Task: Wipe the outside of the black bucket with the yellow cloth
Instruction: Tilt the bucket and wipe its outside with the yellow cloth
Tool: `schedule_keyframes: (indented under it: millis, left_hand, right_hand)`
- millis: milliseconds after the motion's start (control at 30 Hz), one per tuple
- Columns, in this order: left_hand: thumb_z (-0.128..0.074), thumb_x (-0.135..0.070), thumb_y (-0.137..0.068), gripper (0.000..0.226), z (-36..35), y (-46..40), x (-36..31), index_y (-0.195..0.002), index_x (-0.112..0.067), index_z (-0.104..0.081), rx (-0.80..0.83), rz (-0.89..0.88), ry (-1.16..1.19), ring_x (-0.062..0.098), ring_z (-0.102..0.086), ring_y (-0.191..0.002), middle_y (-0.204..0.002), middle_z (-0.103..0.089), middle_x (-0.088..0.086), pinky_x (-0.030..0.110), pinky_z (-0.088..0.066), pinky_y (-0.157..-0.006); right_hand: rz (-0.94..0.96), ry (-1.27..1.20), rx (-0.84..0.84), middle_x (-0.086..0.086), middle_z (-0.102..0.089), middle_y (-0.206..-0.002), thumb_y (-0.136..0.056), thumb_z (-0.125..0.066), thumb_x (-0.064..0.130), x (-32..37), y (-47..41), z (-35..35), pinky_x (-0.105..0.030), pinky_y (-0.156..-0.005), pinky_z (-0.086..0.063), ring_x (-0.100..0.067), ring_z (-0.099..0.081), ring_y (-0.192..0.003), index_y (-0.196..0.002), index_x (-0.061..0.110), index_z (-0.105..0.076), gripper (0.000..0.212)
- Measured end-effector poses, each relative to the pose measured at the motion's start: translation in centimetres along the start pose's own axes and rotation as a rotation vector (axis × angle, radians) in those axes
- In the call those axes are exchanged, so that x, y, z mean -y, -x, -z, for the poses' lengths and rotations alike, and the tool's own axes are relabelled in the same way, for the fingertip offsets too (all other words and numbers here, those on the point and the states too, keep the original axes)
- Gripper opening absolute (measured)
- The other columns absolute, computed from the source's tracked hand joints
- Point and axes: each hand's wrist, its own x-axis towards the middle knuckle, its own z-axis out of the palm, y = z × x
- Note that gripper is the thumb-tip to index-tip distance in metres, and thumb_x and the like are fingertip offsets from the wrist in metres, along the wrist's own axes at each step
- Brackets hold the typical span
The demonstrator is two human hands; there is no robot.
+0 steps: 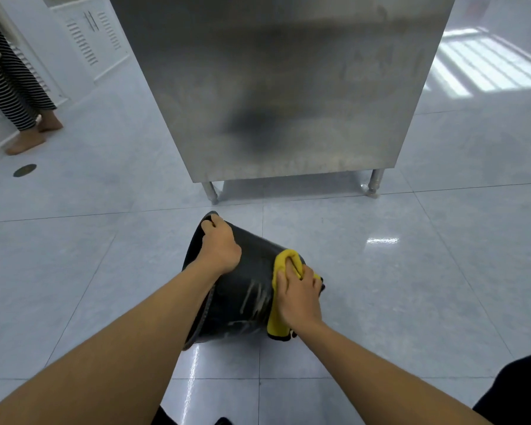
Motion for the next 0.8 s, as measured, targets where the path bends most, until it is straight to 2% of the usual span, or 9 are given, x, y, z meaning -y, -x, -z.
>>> schedule_keyframes:
  millis: [133, 233, 300, 367, 467, 533, 567, 667, 800]
  left_hand:
    - [-0.056, -0.003, -0.095, 0.042, -0.7, 0.8, -0.2, -0.132, 0.002, -0.037, -0.219, -0.001, 0.125, 0.028, -0.056, -0.104, -0.125, -0.054, 0.02, 0.032, -0.043, -0.078]
    - [-0.053, -0.009, -0.098, 0.034, -0.7, 1.4, -0.5, -0.13, -0.003, -0.044, -0.263, -0.012, -0.01, 0.035, -0.062, -0.102, -0.115, -0.063, 0.018, 0.039, -0.049, -0.074]
    - [-0.051, -0.012, -0.096, 0.042, -0.1, 1.2, -0.3, -0.137, -0.005, -0.044, -0.217, -0.002, -0.137, 0.038, -0.06, -0.107, -0.119, -0.063, 0.017, 0.043, -0.052, -0.08]
    - [-0.051, -0.018, -0.09, 0.064, 0.7, 0.6, 0.1, -0.151, -0.013, -0.031, -0.101, 0.024, -0.199, 0.039, -0.057, -0.114, -0.13, -0.059, 0.015, 0.044, -0.052, -0.087]
    - [-0.049, -0.012, -0.087, 0.084, 1.6, 0.1, 0.2, -0.158, -0.022, -0.004, 0.096, 0.048, -0.093, 0.037, -0.054, -0.118, -0.141, -0.05, 0.015, 0.038, -0.051, -0.09]
    - [-0.047, -0.004, -0.091, 0.083, 1.7, 0.2, -0.1, -0.158, -0.014, 0.001, 0.165, 0.056, 0.025, 0.035, -0.051, -0.123, -0.145, -0.045, 0.019, 0.034, -0.046, -0.086]
    - [-0.048, -0.003, -0.093, 0.08, 1.8, 0.2, -0.3, -0.156, -0.008, 0.0, 0.182, 0.056, 0.076, 0.034, -0.053, -0.119, -0.141, -0.046, 0.022, 0.033, -0.045, -0.082]
    - [-0.056, -0.004, -0.09, 0.07, 1.6, 0.2, -0.4, -0.145, -0.002, -0.012, 0.163, 0.026, 0.164, 0.028, -0.053, -0.101, -0.117, -0.048, 0.017, 0.035, -0.048, -0.077]
    - [-0.064, 0.0, -0.084, 0.056, 1.5, 0.4, -0.4, -0.132, -0.001, -0.034, 0.079, -0.037, 0.146, 0.024, -0.046, -0.103, -0.13, -0.036, 0.015, 0.03, -0.046, -0.079]
  right_hand:
    - [-0.099, -0.035, -0.003, -0.014, -0.041, -0.133, -0.105, -0.021, 0.044, -0.9, -0.8, -0.2, -0.041, -0.096, -0.035, -0.036, -0.039, -0.117, -0.143, 0.028, -0.041, 0.046]
    - [-0.139, -0.102, -0.02, -0.012, -0.039, -0.126, -0.106, -0.026, 0.042, -0.3, -0.4, 0.1, -0.039, -0.095, -0.039, -0.036, -0.047, -0.108, -0.136, 0.023, -0.048, 0.042]
    - [-0.101, -0.126, -0.037, -0.009, -0.039, -0.12, -0.106, -0.029, 0.041, 0.4, -0.1, 0.1, -0.035, -0.093, -0.043, -0.031, -0.051, -0.1, -0.131, 0.02, -0.052, 0.041]
    - [-0.019, -0.185, -0.046, -0.007, -0.039, -0.117, -0.106, -0.032, 0.039, 1.4, 0.1, 0.0, -0.029, -0.087, -0.043, -0.023, -0.051, -0.091, -0.125, 0.018, -0.055, 0.037]
    - [0.15, -0.271, -0.073, -0.003, -0.038, -0.115, -0.105, -0.038, 0.037, 3.8, 0.8, 0.0, -0.023, -0.08, -0.042, -0.015, -0.048, -0.085, -0.115, 0.018, -0.056, 0.028]
    - [0.262, -0.329, -0.08, 0.002, -0.037, -0.113, -0.105, -0.04, 0.037, 5.7, 1.5, 0.0, -0.015, -0.076, -0.041, -0.008, -0.048, -0.085, -0.119, 0.02, -0.055, 0.027]
    - [0.299, -0.376, -0.072, 0.003, -0.038, -0.114, -0.105, -0.042, 0.036, 6.6, 1.8, 0.0, -0.011, -0.075, -0.042, -0.005, -0.049, -0.085, -0.123, 0.021, -0.055, 0.027]
    - [0.362, -0.467, -0.052, 0.003, -0.038, -0.118, -0.102, -0.049, 0.031, 7.8, 2.3, 0.2, -0.016, -0.081, -0.049, -0.006, -0.053, -0.09, -0.129, 0.023, -0.054, 0.028]
    - [0.44, -0.263, -0.103, -0.002, -0.035, -0.138, -0.1, -0.05, 0.032, 5.6, 1.6, -0.2, -0.026, -0.093, -0.047, -0.017, -0.045, -0.113, -0.146, 0.026, -0.041, 0.047]
